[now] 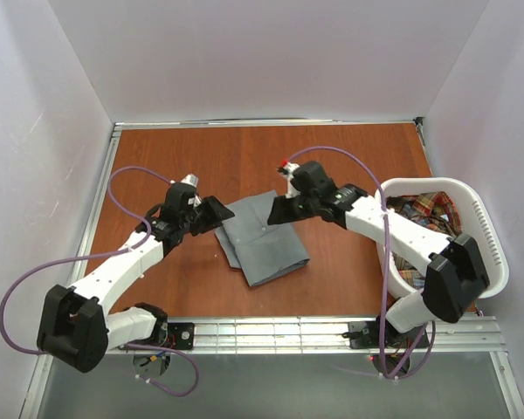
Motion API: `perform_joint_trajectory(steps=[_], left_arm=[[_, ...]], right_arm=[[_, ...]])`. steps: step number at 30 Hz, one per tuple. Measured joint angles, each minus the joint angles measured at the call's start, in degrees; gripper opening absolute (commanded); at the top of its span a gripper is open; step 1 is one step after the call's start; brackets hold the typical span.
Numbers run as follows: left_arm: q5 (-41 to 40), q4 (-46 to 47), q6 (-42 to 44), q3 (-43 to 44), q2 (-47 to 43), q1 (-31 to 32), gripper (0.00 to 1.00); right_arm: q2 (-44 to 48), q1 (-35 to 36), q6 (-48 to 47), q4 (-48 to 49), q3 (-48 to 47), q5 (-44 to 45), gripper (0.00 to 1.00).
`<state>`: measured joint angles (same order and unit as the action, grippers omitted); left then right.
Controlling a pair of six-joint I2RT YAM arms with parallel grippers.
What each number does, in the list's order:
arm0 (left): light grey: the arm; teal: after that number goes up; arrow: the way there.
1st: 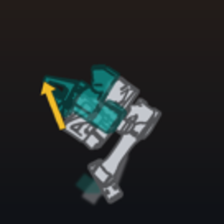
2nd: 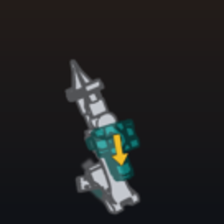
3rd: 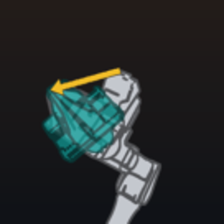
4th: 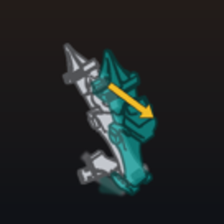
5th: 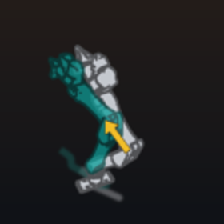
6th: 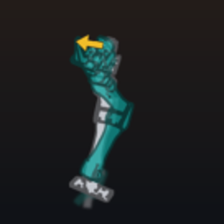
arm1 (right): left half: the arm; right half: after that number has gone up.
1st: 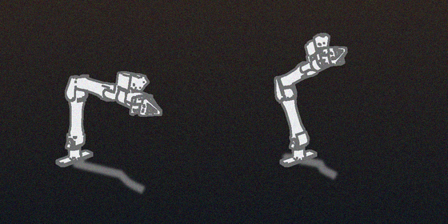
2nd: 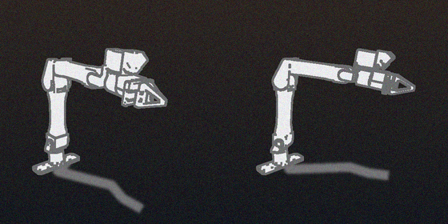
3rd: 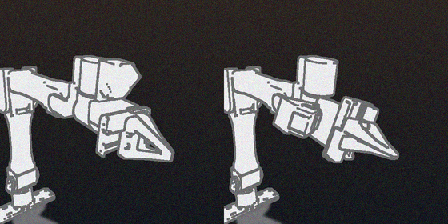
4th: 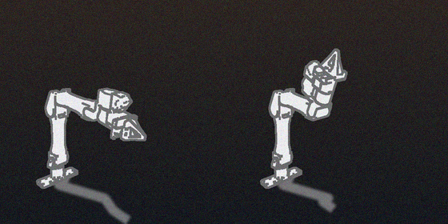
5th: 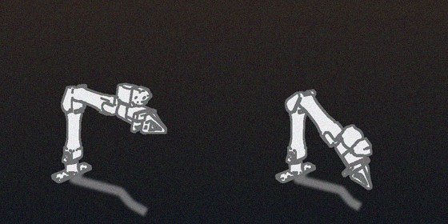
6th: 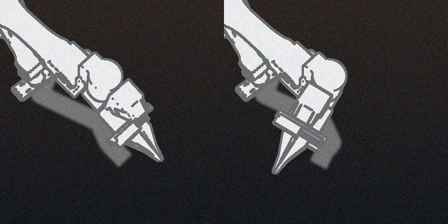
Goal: Fold and stack the long sleeve shirts
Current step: Fold the shirt
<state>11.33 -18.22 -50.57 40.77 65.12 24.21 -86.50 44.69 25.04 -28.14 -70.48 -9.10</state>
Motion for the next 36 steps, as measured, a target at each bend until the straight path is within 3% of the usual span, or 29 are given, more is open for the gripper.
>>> perform_joint_trajectory(steps=[5, 12, 18, 23, 26, 30, 34, 36], left_arm=[[1.09, 2.64, 2.67, 8.66, 10.01, 0.28, 0.36], [0.00, 7.63, 4.17, 9.99, 23.54, -1.46, 0.27], [-0.17, 11.96, 4.04, 7.91, 31.93, -4.63, 0.24], [0.96, 14.88, 4.39, 9.20, 34.38, -6.45, 0.25], [1.03, 15.39, 5.68, 11.89, 36.70, -7.28, 0.28], [0.13, 15.06, 8.79, 18.29, 40.81, -8.37, 0.41], [-0.55, 14.97, 11.74, 20.90, 39.58, -9.01, 0.70], [-0.35, 14.51, 12.09, 19.98, 36.02, -9.09, 0.75]], right_arm=[[5.25, -8.81, 0.92, 10.25, 17.68, -12.17, 0.36], [4.44, -11.61, 3.23, 26.73, 31.19, -25.03, 0.32], [1.16, -15.41, 3.23, 32.33, 39.39, -27.39, 0.30], [0.96, -16.20, 3.02, 33.88, 40.70, -27.78, 0.30], [0.39, -15.93, 3.04, 34.27, 40.09, -27.82, 0.30], [-2.03, -13.68, 3.54, 34.18, 36.44, -27.52, 0.31], [-2.54, -9.86, 5.42, 34.05, 29.83, -26.82, 0.33], [-2.36, -8.96, 6.29, 34.27, 26.67, -26.62, 0.34]])
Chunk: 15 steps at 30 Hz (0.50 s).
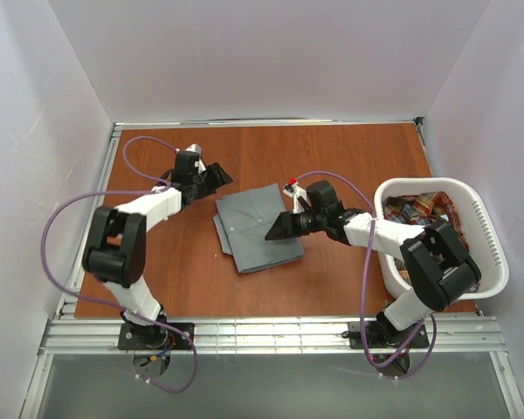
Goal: Fold and stack the long sleeve shirts
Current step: Fold the shirt
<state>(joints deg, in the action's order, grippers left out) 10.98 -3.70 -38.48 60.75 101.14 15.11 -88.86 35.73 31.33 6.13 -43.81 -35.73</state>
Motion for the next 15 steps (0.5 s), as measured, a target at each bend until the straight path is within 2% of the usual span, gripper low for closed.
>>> perform_joint_trajectory(steps=[2, 4, 6, 8, 11, 12, 15], left_arm=[[0.48, -0.37, -0.52, -2.78, -7.06, 0.37, 0.75], [0.74, -0.37, -1.46, -6.12, -15.23, 1.73, 0.71], [0.92, -0.11, -3.21, -9.73, -23.82, 5.55, 0.66], [1.25, 1.22, -5.49, -13.44, -28.79, 10.60, 0.60], [3.15, 1.81, -9.07, -19.52, -31.12, 17.97, 0.51], [3.48, 1.70, -9.94, -21.73, -30.64, 19.41, 0.47], [4.09, 1.16, -12.83, -28.15, -28.24, 20.81, 0.43]], right_arm=[[0.59, 0.17, 0.81, 0.39, -3.17, 0.48, 0.34], [1.44, 0.15, 1.33, 1.29, -4.90, 0.74, 0.34], [2.27, 0.02, 1.40, 2.03, -5.42, 1.03, 0.34], [2.64, -0.35, 1.51, 2.75, -4.92, 1.22, 0.34], [2.64, -1.18, 1.81, 5.25, -0.59, 1.22, 0.34], [2.62, -1.57, 2.05, 6.03, 1.20, 1.25, 0.33], [2.38, -3.89, 3.52, 8.46, 8.41, 1.14, 0.33]])
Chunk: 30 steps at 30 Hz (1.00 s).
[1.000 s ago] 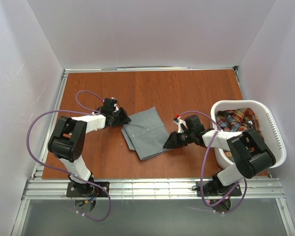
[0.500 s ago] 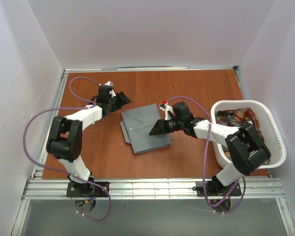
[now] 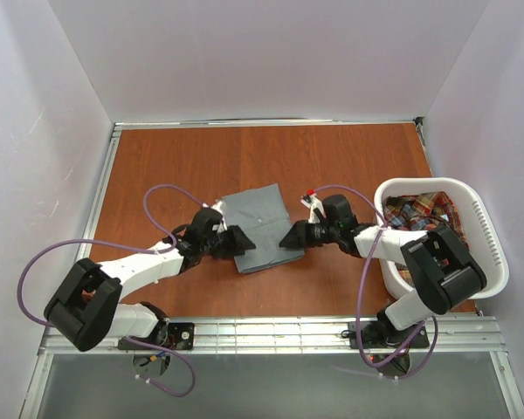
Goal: Fold and stack the long sleeve shirts
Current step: Fold the shirt
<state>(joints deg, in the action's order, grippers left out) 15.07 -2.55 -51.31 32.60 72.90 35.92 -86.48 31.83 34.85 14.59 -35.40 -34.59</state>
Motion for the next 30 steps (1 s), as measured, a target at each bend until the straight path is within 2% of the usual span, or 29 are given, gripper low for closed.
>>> perform_joint_trajectory(steps=[3, 10, 12, 15, 17, 19, 23, 26, 30], left_arm=[[0.00, -0.28, -2.27, -4.26, 1.64, 0.07, 0.38], [-0.20, 1.25, -6.34, -7.45, 2.25, 0.04, 0.36], [-1.09, 0.26, -6.71, -7.48, 1.22, 0.04, 0.39], [-3.32, -4.00, -5.46, -6.21, -2.25, 0.04, 0.52], [-4.85, -7.39, -4.20, -2.58, -3.78, -0.15, 0.58], [-5.55, -9.03, -2.67, 2.64, -3.72, -1.44, 0.61], [-4.66, -7.43, -0.31, 11.39, -0.04, -7.87, 0.62], [-3.96, -5.22, 1.42, 16.57, 7.50, -12.39, 0.59], [-2.89, -2.60, 3.23, 21.49, 19.39, -15.37, 0.53]], right_arm=[[-2.80, -2.16, 1.88, 3.52, 5.66, -0.79, 0.32], [-4.50, -3.21, 3.76, 8.96, 7.58, -1.60, 0.31], [-3.76, -3.21, 3.89, 8.90, 7.74, -1.44, 0.31], [-0.63, -3.34, 4.00, 6.32, 6.75, -0.31, 0.33], [0.87, -3.39, 4.00, 4.07, 3.52, 0.35, 0.37], [1.09, -3.48, 4.00, 2.56, -1.81, 1.03, 0.41], [-1.31, -3.58, 4.07, 2.51, -13.79, 2.40, 0.44], [-7.82, -3.61, 5.29, 4.66, -22.99, 3.10, 0.45], [-18.16, -3.61, 7.54, 8.72, -30.25, 3.39, 0.45]])
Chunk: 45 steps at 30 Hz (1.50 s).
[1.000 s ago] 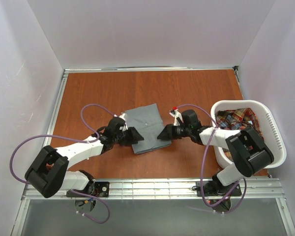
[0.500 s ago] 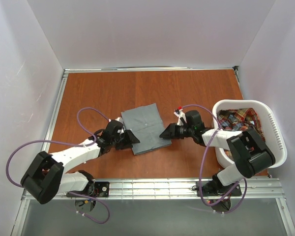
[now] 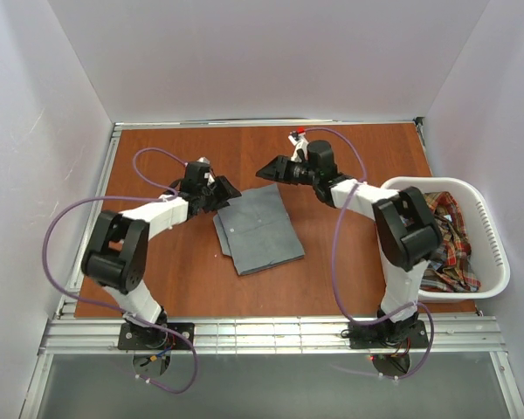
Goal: Fold and stack the long sleeve shirts
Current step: Fold the shirt
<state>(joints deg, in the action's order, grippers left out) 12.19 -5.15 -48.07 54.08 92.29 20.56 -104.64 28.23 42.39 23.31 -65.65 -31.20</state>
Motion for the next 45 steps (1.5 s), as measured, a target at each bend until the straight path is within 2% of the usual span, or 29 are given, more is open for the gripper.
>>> perform_joint_trajectory(steps=[5, 10, 15, 19, 23, 24, 27, 30, 34, 36, 40, 45], left_arm=[[1.09, 2.43, 0.55, 0.72, 10.12, -2.19, 0.48], [3.30, 8.44, -0.70, -0.76, 11.87, -4.42, 0.45], [6.58, 13.86, -2.05, -2.82, 12.68, -6.27, 0.44], [8.15, 14.08, -1.66, -0.76, 14.36, -7.32, 0.47], [7.13, 10.36, 1.16, 4.37, 16.00, -8.61, 0.61], [6.86, 9.60, 1.84, 5.14, 15.74, -8.90, 0.68], [6.64, 7.67, 2.89, 5.25, 12.79, -9.31, 0.75], [6.47, 6.93, 3.02, 2.27, 6.12, -8.63, 0.75], [6.23, 6.93, 1.86, -3.43, -4.72, -5.22, 0.67], [6.34, 8.50, 1.01, -6.01, -7.19, -3.48, 0.65], [6.05, 10.78, -0.52, -10.58, -4.85, -2.62, 0.62], [5.66, 14.56, -3.13, -15.08, 0.85, -3.34, 0.61]], right_arm=[[-13.05, -0.11, 2.36, 5.03, -4.52, 0.39, 0.45], [-23.19, -1.03, 5.84, 13.29, -3.74, -1.25, 0.45], [-23.32, -2.69, 8.02, 22.03, 0.61, -1.36, 0.45], [-22.56, -3.41, 8.09, 23.61, 1.81, -1.95, 0.48], [-19.02, -3.96, 7.72, 19.89, 1.88, -1.92, 0.50], [-17.51, -4.13, 7.69, 19.30, 2.16, -1.97, 0.51], [-11.87, -4.31, 7.69, 18.58, 3.96, -2.27, 0.54], [-6.64, -3.54, 7.67, 18.67, 5.81, -2.97, 0.55], [-3.96, 0.15, 7.34, 18.88, 6.58, -3.91, 0.56], [-4.33, 2.34, 7.15, 18.82, 6.69, -3.91, 0.56], [-8.26, 5.27, 7.30, 19.67, 6.75, -3.98, 0.54], [-16.48, 4.44, 8.63, 23.67, 10.19, -3.32, 0.54]])
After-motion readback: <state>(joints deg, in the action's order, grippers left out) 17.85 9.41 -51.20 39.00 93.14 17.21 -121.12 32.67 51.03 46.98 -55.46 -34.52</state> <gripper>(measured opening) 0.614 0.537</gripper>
